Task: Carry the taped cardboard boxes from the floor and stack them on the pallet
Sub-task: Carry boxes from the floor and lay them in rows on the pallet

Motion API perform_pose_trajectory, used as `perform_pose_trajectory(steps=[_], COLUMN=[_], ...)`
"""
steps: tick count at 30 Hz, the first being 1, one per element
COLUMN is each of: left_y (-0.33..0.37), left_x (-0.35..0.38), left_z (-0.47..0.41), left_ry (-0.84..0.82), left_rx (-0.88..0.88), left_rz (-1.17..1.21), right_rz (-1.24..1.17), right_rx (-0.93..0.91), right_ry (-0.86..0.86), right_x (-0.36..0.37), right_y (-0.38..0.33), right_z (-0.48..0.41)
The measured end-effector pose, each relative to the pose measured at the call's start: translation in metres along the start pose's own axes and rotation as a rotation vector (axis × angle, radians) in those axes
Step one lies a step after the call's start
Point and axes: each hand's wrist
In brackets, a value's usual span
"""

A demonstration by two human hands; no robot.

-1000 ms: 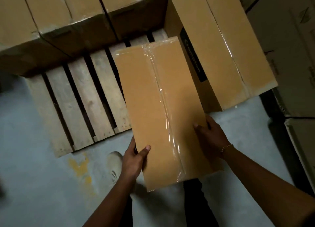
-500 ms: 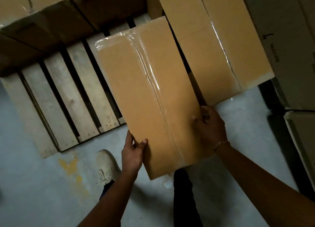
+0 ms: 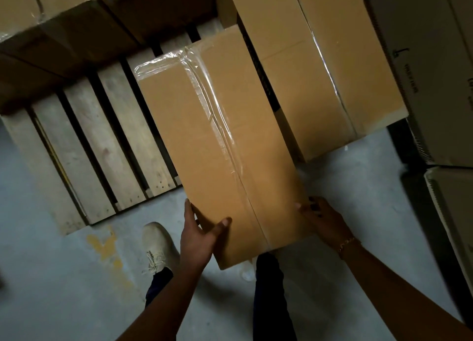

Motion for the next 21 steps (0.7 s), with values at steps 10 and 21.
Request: perform_pose_trajectory(steps=[10, 21], left_y=[-0.01, 0.048], left_x=[0.01, -0.018], left_z=[0.006, -0.057], left_ry=[-0.075, -0.017], left_rx=[-0.056, 0.023], left_rz=[0.135, 0.205], right_rz=[-0.601, -0.921], right_rx=[0.433, 0.421], right_ry=[-0.019, 0.032], right_x=[0.018, 0.028], right_y=[0.018, -0.002], right_z=[0.006, 0.002])
Point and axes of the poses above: each hand's wrist, its own z-axis away from the middle knuckle, its own x-axis out of the palm, y = z × x, and after that the axes turned 2 degrees about y, right-handed
